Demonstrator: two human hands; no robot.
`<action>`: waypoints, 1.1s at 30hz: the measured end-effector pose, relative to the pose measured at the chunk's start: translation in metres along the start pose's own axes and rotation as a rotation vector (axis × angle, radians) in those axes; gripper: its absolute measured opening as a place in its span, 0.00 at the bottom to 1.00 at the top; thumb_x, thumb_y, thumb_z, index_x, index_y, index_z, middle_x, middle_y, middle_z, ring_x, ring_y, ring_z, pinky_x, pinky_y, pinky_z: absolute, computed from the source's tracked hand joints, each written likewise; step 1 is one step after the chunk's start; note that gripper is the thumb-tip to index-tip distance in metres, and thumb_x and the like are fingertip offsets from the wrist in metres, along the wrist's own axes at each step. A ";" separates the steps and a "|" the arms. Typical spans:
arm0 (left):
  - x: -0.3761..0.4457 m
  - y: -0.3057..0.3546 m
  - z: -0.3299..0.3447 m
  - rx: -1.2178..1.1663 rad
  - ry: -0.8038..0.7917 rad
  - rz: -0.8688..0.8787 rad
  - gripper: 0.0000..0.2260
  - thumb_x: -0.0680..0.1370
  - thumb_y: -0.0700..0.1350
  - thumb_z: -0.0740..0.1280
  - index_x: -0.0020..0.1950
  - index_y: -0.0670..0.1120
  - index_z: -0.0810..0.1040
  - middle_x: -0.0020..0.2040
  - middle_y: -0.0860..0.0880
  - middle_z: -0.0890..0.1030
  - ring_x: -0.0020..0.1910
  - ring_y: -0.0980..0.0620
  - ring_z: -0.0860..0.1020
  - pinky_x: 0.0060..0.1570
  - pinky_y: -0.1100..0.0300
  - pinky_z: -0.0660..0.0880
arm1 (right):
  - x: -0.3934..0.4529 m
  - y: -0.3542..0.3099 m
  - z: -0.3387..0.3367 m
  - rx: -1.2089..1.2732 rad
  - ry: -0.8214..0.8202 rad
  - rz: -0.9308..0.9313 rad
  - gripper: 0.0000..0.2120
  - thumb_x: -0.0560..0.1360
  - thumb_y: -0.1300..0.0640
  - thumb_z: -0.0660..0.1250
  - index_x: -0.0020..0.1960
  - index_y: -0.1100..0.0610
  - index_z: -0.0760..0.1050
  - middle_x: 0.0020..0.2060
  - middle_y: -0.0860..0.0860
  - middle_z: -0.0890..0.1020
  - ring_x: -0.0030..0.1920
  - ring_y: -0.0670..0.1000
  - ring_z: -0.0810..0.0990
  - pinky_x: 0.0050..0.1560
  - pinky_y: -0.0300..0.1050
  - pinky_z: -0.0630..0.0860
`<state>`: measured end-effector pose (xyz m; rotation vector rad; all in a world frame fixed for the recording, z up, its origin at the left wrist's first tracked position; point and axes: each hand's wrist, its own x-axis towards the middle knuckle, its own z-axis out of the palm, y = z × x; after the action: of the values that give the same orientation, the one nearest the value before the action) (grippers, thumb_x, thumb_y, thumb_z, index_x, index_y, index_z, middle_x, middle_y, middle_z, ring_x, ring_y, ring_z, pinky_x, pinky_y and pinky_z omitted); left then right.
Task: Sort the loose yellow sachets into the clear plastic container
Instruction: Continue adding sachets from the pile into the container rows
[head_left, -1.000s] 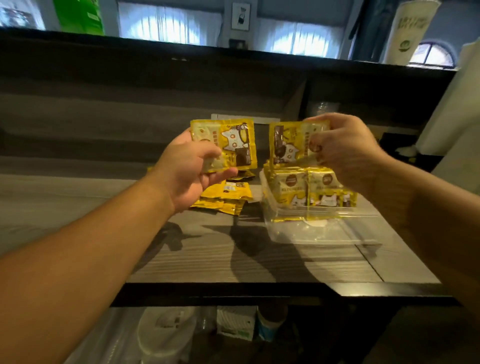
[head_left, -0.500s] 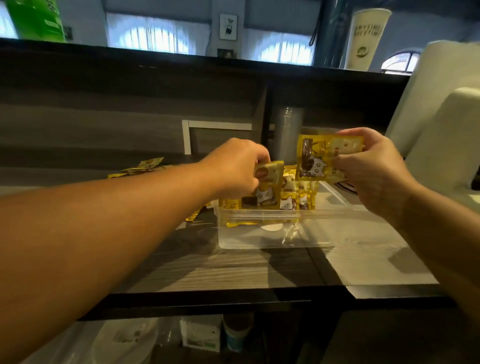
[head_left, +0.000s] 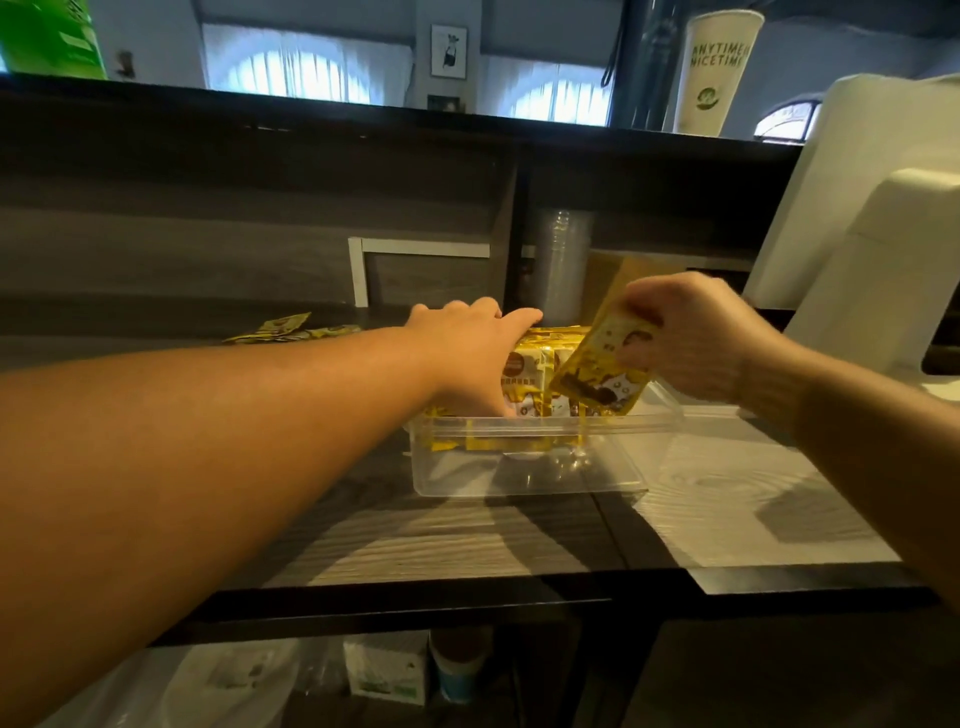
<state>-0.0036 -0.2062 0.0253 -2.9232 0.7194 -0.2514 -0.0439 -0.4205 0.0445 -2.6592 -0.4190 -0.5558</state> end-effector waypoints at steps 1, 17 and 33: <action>0.001 0.000 0.001 0.029 -0.010 0.008 0.49 0.70 0.66 0.73 0.81 0.58 0.46 0.74 0.47 0.66 0.71 0.42 0.67 0.65 0.38 0.68 | 0.002 0.000 0.003 -0.082 -0.039 -0.037 0.15 0.73 0.61 0.72 0.59 0.53 0.77 0.48 0.45 0.76 0.49 0.47 0.78 0.39 0.31 0.72; 0.012 0.005 0.014 0.003 0.061 -0.055 0.39 0.70 0.59 0.76 0.75 0.56 0.60 0.64 0.50 0.73 0.63 0.43 0.74 0.58 0.39 0.72 | 0.035 -0.007 0.047 -0.590 -0.199 -0.021 0.40 0.68 0.45 0.76 0.72 0.46 0.56 0.64 0.56 0.67 0.63 0.58 0.69 0.56 0.54 0.74; -0.060 -0.080 0.012 -0.564 0.328 -0.291 0.25 0.79 0.56 0.66 0.76 0.57 0.65 0.72 0.49 0.70 0.69 0.46 0.70 0.65 0.45 0.72 | 0.042 -0.103 0.033 -0.258 -0.195 -0.106 0.37 0.72 0.57 0.73 0.75 0.46 0.59 0.71 0.53 0.67 0.66 0.56 0.71 0.53 0.43 0.69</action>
<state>-0.0177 -0.1065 0.0183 -3.5782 0.4472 -0.6687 -0.0333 -0.3073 0.0670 -2.9670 -0.5829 -0.4052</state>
